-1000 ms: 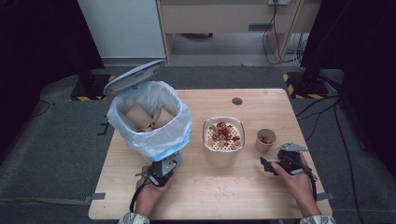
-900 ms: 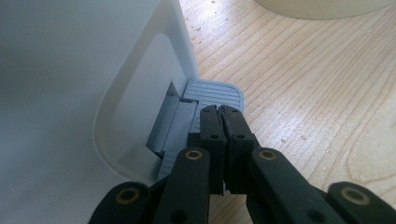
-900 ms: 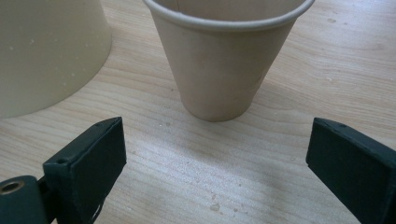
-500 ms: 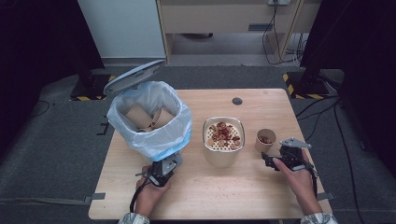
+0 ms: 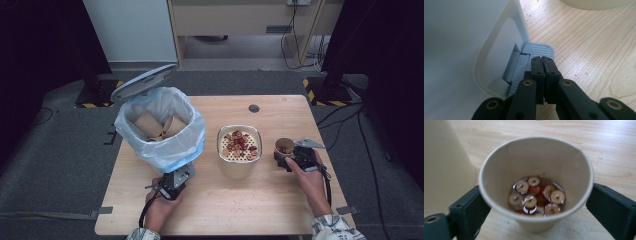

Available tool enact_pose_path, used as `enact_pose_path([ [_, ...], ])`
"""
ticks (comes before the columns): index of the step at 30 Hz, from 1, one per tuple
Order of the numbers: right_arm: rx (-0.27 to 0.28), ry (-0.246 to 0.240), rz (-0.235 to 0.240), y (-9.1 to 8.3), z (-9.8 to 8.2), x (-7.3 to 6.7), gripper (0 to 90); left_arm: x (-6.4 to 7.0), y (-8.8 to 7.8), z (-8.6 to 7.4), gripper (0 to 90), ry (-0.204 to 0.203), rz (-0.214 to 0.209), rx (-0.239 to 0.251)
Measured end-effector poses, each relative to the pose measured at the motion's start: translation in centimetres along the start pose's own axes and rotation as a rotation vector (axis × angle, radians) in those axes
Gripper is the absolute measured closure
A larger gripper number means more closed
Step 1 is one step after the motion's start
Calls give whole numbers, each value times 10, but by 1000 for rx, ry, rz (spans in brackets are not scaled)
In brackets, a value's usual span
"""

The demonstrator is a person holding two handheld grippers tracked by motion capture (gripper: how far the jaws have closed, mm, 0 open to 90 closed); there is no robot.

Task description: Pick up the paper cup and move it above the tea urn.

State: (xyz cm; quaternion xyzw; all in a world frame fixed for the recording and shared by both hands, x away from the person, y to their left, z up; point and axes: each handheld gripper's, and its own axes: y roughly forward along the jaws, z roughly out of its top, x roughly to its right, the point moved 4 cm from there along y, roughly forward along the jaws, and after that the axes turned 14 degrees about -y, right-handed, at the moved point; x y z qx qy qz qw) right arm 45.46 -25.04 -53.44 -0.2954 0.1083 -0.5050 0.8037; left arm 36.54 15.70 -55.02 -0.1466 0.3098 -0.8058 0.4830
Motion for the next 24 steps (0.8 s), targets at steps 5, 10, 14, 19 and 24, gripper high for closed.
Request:
enact_pose_path([
  [5,24,-11,19,6,0,2,143,0,0,0,875,0,3,1],
  [10,43,-42,11,10,3,0,190,0,0,0,874,0,1,1],
  [14,52,-58,10,14,3,-3,240,0,0,0,874,-1,0,1],
  [19,56,-81,16,12,3,-2,278,0,0,0,875,-1,-1,2],
  [24,57,-128,20,8,5,-4,306,0,0,0,874,-2,-2,1],
])
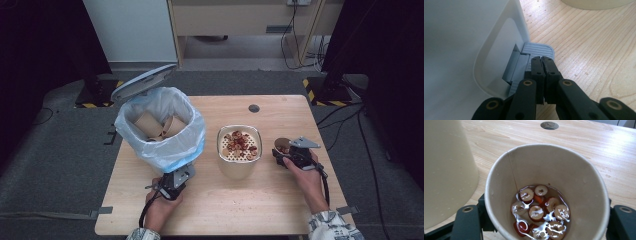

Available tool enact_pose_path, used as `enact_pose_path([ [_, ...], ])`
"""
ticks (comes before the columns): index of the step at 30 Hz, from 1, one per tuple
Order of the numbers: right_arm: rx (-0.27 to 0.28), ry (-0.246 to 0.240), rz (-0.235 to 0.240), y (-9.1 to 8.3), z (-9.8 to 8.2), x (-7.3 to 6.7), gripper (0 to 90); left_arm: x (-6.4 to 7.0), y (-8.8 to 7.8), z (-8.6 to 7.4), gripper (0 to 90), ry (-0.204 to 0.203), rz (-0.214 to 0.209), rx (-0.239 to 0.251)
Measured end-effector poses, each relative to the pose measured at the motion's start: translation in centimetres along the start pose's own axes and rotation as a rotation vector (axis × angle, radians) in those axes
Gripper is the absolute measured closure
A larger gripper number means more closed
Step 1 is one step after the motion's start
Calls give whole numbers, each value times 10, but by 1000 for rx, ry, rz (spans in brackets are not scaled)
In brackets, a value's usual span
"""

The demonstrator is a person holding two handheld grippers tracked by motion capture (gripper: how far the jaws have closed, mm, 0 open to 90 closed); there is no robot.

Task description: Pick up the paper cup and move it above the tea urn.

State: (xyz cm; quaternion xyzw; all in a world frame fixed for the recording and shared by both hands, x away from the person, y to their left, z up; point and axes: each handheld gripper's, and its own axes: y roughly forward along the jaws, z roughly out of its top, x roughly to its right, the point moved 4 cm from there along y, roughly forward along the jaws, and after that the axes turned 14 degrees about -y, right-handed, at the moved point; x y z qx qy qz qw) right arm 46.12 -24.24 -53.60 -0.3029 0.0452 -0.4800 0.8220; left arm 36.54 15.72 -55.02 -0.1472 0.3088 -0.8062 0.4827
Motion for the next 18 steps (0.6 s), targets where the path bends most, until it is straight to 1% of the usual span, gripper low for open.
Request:
enact_pose_path([
  [3,6,-14,1,-3,2,0,314,0,0,0,874,-2,-2,1],
  [4,11,-11,6,-5,4,0,317,0,0,0,874,-3,-4,2],
  [7,29,-27,18,-13,10,-1,324,-1,0,0,874,-5,-6,3],
  [10,32,-36,22,-16,13,-1,326,-1,0,0,875,-7,-7,2],
  [15,31,-96,29,-24,22,-2,332,0,0,0,874,-4,-2,6],
  [18,38,-106,33,-27,26,-1,332,0,0,0,874,2,-1,4],
])
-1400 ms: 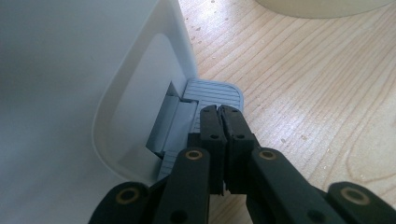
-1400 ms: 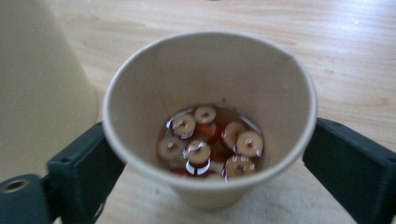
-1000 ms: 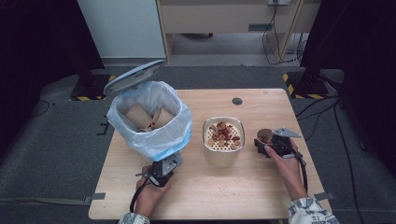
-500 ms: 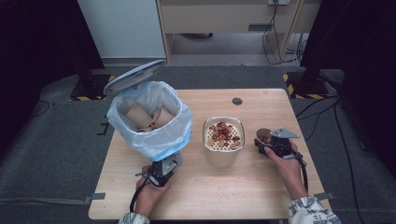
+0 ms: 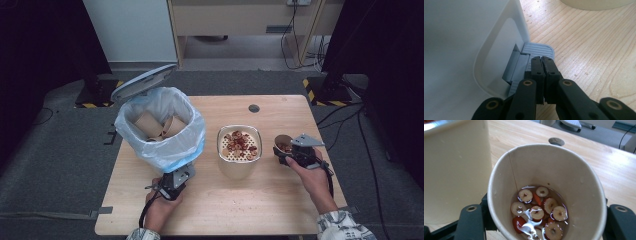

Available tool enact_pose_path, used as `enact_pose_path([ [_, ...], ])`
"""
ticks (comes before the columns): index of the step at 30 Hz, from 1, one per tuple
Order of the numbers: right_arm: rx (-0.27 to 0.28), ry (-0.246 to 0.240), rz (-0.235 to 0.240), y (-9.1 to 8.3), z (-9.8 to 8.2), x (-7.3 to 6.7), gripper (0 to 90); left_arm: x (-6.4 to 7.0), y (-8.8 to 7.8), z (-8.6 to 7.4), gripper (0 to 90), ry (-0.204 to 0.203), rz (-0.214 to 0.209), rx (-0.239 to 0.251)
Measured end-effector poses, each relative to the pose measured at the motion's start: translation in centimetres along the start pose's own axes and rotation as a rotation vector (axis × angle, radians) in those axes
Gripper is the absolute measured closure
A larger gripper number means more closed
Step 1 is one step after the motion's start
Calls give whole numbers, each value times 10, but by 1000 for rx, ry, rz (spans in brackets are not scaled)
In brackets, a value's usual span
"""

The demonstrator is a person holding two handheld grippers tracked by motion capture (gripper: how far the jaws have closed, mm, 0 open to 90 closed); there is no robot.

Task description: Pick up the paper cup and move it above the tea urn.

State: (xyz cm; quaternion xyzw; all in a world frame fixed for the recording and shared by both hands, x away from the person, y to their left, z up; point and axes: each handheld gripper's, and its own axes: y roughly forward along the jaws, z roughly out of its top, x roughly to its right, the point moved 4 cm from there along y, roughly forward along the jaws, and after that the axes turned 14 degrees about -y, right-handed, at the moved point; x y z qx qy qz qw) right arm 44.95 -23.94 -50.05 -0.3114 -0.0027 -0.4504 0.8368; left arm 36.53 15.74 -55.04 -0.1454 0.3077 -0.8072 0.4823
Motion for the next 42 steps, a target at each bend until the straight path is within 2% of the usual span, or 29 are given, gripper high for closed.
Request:
enact_pose_path([
  [1,4,-15,2,-3,4,2,333,0,0,0,874,-8,-4,0],
  [18,24,-86,6,-20,43,28,334,0,0,0,874,-8,-5,-2],
  [24,39,-139,-11,-23,68,44,334,-1,0,0,875,-8,-7,-2],
  [26,45,-150,-10,-23,72,46,334,-1,0,0,875,-10,-8,-2],
  [29,62,-181,0,-21,87,53,334,-1,0,0,875,-9,-6,-1],
  [32,78,-202,13,-19,95,55,334,-1,0,0,875,-8,-5,0],
  [33,100,-205,31,-18,102,56,334,-1,0,0,875,-10,-4,0],
  [37,108,-215,30,-17,114,59,334,-1,0,0,875,-11,-5,1],
  [42,125,-234,51,-16,126,54,332,0,0,0,875,-11,-4,2],
])
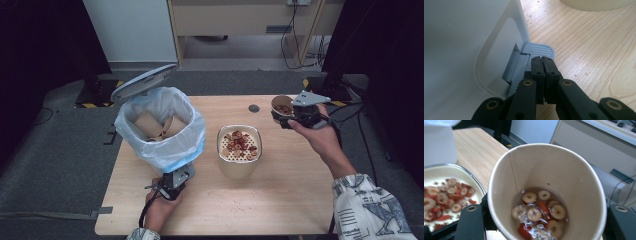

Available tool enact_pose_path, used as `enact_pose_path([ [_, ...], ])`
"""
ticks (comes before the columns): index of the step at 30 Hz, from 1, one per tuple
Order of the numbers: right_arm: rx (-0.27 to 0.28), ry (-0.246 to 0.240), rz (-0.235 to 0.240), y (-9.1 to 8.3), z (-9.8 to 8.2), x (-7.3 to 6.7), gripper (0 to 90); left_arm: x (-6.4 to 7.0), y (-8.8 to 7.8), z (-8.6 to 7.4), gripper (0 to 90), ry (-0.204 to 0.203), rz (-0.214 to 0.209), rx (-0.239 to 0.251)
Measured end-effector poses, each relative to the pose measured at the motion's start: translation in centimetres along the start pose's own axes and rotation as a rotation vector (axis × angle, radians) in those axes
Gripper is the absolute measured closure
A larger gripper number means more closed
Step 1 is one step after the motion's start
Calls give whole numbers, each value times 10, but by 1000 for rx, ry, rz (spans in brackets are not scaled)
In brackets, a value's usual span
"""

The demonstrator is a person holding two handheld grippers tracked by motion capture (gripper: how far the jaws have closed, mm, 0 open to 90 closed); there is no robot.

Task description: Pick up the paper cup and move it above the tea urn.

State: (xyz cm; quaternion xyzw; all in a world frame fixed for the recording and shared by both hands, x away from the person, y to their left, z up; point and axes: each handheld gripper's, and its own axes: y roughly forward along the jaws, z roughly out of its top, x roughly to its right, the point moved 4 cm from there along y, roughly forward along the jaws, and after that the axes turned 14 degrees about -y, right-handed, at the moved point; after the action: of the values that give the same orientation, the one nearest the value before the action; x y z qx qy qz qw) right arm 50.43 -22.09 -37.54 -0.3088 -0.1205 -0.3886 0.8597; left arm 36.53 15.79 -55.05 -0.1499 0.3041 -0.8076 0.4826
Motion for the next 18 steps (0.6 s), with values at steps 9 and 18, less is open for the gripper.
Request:
enact_pose_path([
  [9,13,-6,6,0,6,0,332,0,0,0,875,0,-1,0],
  [18,8,-30,16,3,14,0,332,0,0,0,875,-1,-1,-1],
])
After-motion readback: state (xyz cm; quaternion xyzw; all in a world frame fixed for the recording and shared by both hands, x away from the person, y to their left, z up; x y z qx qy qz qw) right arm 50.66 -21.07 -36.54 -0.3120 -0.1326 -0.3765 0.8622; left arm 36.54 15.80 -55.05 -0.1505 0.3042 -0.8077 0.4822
